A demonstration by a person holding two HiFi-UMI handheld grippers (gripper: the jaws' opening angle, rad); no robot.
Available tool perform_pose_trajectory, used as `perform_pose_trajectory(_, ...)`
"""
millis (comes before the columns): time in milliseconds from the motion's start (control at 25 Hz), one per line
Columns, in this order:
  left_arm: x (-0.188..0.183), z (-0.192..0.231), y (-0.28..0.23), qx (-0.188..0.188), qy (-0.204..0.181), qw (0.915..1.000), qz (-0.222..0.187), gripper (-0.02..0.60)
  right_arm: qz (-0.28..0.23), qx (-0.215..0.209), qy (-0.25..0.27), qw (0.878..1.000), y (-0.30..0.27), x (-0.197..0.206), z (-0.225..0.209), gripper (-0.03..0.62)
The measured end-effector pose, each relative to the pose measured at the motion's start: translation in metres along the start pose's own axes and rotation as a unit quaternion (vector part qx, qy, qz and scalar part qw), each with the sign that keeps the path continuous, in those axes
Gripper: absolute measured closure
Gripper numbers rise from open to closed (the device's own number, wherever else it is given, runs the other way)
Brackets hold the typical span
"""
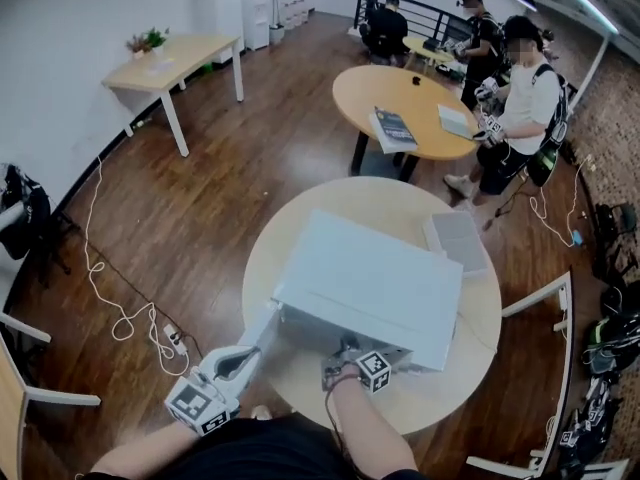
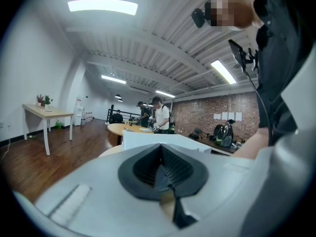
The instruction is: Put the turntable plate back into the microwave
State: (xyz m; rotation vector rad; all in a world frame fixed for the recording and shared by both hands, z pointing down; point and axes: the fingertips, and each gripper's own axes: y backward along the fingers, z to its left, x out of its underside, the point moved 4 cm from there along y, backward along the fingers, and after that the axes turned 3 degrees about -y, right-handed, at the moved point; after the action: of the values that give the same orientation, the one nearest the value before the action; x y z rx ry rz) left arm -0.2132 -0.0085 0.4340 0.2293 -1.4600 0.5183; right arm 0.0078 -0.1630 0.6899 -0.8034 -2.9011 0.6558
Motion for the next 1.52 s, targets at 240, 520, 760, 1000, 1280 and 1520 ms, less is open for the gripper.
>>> perform_pose_trajectory(240,0.004,0.006,-0.014,0.001,-0.006,0.9999,-0.010,0.575,0.016,-0.006,0.014,1.000,-0.010,-0.007,0.001,0.316)
perform_pose_trajectory(520,0.006,0.002,-0.011,0.003,-0.011,0.9999,-0.012,0.575,0.033,0.007,0.018,0.999,-0.004,-0.003,-0.023,0.316)
perform_pose_trajectory(760,-0.018,0.000,-0.014,0.003,-0.015,0.9997,-0.017,0.575,0.043,0.003,0.014,0.999,0.001,-0.002,-0.010,0.316)
perform_pose_trajectory(1000,-0.015,-0.010,-0.013,0.010,-0.007,0.9999,-0.004,0.575,0.055,-0.009,0.022,0.998,0.012,0.004,-0.012,0.316)
perform_pose_trajectory(1280,-0.015,-0.019,-0.019,0.026,-0.007,0.9996,-0.009,0.575,0.070,-0.009,0.031,0.997,0.025,0.008,-0.017,0.316)
perform_pose_trajectory(1520,-0.019,-0.026,-0.024,0.042,-0.013,0.9989,-0.018,0.575,0.080,-0.004,0.046,0.996,0.042,0.007,-0.025,0.316)
